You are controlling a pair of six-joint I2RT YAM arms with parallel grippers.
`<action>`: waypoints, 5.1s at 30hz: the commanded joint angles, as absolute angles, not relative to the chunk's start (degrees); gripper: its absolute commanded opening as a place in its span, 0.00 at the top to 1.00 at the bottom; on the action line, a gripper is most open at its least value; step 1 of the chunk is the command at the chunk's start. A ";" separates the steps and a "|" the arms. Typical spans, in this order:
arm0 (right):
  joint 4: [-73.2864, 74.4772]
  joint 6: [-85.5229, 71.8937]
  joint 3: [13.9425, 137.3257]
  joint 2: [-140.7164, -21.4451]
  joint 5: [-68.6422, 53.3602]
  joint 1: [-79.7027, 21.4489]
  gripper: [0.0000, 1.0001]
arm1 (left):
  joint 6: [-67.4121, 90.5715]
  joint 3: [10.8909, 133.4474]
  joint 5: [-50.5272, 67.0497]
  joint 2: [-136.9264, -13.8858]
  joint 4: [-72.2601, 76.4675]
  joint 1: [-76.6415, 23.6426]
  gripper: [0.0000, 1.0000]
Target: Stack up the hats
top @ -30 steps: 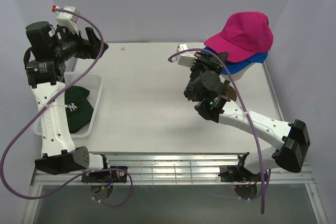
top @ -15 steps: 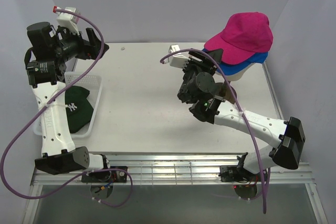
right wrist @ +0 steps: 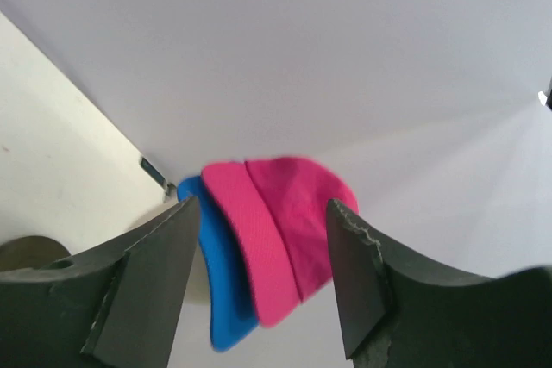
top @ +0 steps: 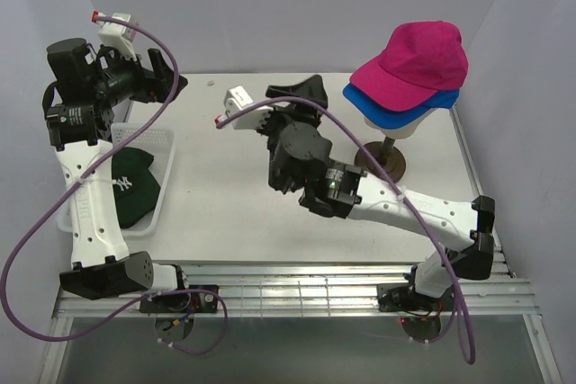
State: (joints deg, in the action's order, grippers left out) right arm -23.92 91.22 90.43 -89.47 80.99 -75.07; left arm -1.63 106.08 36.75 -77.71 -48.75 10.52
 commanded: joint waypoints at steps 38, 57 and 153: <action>31.80 47.56 77.77 -41.84 53.27 -72.69 0.42 | -7.45 108.73 27.25 -93.43 -43.87 -28.12 0.37; 25.66 68.20 72.77 -39.11 46.14 -72.69 0.41 | 3.24 79.48 48.24 -105.46 6.74 -34.45 0.10; 17.40 70.14 68.74 -46.76 62.23 -71.63 0.36 | 9.41 110.21 34.10 -154.86 60.21 -48.69 1.00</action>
State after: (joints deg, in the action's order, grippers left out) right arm 20.69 72.47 70.61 -51.24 59.40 -71.99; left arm 10.92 110.19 32.12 -156.83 61.12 -48.62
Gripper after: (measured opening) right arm 0.634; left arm 0.486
